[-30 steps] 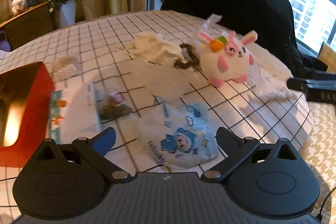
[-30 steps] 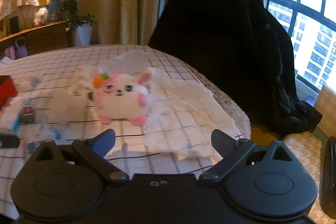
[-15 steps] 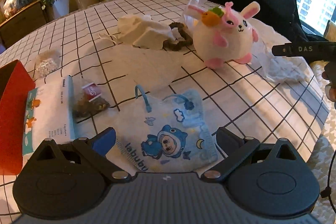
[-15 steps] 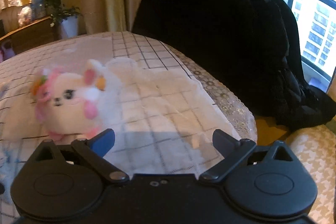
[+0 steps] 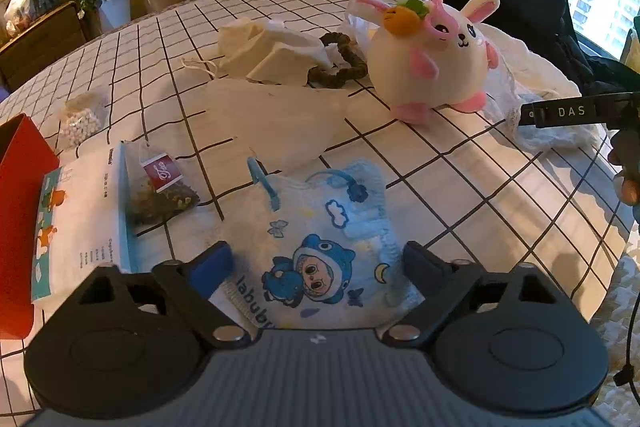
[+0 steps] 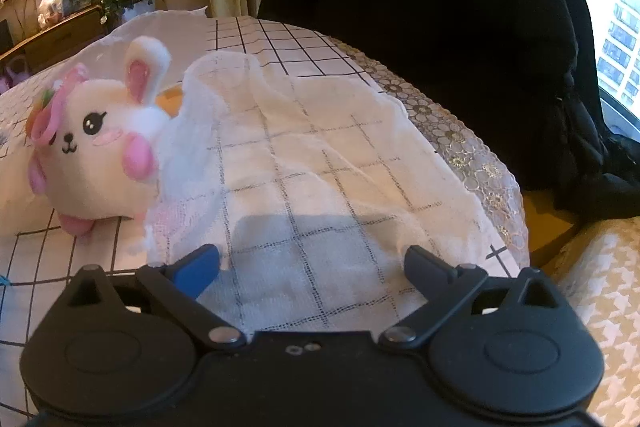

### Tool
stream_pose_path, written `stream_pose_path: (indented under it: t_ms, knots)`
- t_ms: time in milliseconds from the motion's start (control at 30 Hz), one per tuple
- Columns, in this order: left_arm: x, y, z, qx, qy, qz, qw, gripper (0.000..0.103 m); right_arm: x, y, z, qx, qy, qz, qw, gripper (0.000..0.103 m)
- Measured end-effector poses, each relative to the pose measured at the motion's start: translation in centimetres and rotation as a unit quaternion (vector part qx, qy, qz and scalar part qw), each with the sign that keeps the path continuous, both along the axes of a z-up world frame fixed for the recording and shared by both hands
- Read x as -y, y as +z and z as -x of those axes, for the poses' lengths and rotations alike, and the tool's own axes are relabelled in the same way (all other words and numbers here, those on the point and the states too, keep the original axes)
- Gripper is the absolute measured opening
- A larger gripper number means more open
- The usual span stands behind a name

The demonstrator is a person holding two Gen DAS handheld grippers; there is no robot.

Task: Organize soft objects
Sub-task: 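Reach the left tool to the labubu bag while the right tool reaches the sheer mesh fabric, then grasp the labubu bag with the left tool while the right tool grasps the mesh fabric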

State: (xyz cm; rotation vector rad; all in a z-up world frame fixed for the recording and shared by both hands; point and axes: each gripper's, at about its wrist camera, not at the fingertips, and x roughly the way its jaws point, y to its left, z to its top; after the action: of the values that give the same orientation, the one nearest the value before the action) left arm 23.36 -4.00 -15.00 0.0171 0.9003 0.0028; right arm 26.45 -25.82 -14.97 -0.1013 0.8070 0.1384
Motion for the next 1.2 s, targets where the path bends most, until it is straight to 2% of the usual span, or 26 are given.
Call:
stream_pose_path:
  t_ms: [100, 133, 200, 267, 300, 367, 400, 467, 567, 633, 800, 1000, 1033, 1100, 1133, 1167, 1200]
  knots:
    - [0.0, 0.1, 0.0, 0.005, 0.0, -0.003, 1.0, 0.081, 0.1, 0.1, 0.3, 0.005, 0.007, 0.001, 1.0, 0.086]
    - [0.0, 0.2, 0.0, 0.007, 0.002, -0.005, 1.0, 0.079, 0.0, 0.2, 0.3, 0.007, 0.01, 0.0, 1.0, 0.079]
    - [-0.2, 0.3, -0.1, 0.01, 0.009, -0.006, 0.9999, 0.068, 0.0, 0.4, 0.3, 0.008, 0.011, -0.002, 1.0, 0.067]
    - [-0.4, 0.4, -0.1, 0.014, 0.014, -0.009, 0.9998, 0.057, -0.1, 0.6, 0.3, 0.012, 0.009, -0.001, 1.0, 0.048]
    - [-0.4, 0.5, -0.1, 0.015, 0.016, -0.01, 0.9997, 0.051, 0.0, 0.7, 0.2, 0.013, 0.008, 0.0, 1.0, 0.043]
    - [-0.8, 0.6, -0.2, 0.017, 0.021, -0.007, 0.9996, 0.042, 0.2, 0.9, 0.0, 0.013, -0.001, 0.002, 1.0, 0.022]
    - [-0.9, 0.7, -0.2, 0.018, 0.023, -0.005, 0.9995, 0.036, 0.4, 0.9, -0.2, 0.012, -0.007, 0.0, 1.0, 0.018]
    - [-1.1, 0.9, -0.1, 0.022, 0.025, -0.003, 0.9994, 0.031, 0.8, 1.0, -0.4, 0.01, -0.016, -0.006, 1.0, 0.005]
    - [-1.2, 1.4, 0.1, 0.034, 0.02, 0.001, 0.9992, 0.024, 1.5, 1.5, -0.1, 0.017, -0.027, -0.02, 0.999, 0.0]
    - [-1.1, 1.4, 0.1, 0.034, 0.017, 0.0, 0.9993, 0.023, 1.7, 2.2, 0.4, 0.021, -0.019, -0.042, 0.999, 0.0]
    - [-1.1, 1.3, 0.2, 0.034, 0.015, -0.002, 0.9993, 0.023, 0.8, 3.2, 2.1, 0.004, 0.057, -0.061, 0.997, 0.002]
    - [-1.1, 1.2, 0.2, 0.032, 0.014, -0.001, 0.9994, 0.023, -1.1, 3.1, 2.9, 0.002, 0.096, -0.023, 0.995, 0.007]
    - [-1.0, 1.2, 0.2, 0.031, 0.013, -0.001, 0.9994, 0.023, -1.3, 3.0, 2.9, 0.001, 0.092, -0.02, 0.996, 0.016]
    - [-1.1, 1.2, 0.2, 0.03, 0.013, -0.002, 0.9995, 0.023, -1.1, 2.8, 2.8, -0.001, 0.082, -0.02, 0.996, 0.053]
    - [-1.1, 1.2, 0.2, 0.03, 0.013, -0.002, 0.9995, 0.023, -1.0, 2.8, 2.8, 0.008, 0.077, -0.022, 0.997, 0.086]
    - [-1.1, 1.1, 0.2, 0.03, 0.013, -0.001, 0.9995, 0.023, -0.6, 2.6, 3.1, 0.015, 0.077, -0.024, 0.997, 0.093]
    - [-1.1, 1.1, 0.1, 0.03, 0.013, -0.001, 0.9995, 0.023, -0.6, 2.5, 2.9, 0.011, 0.081, -0.024, 0.996, 0.092]
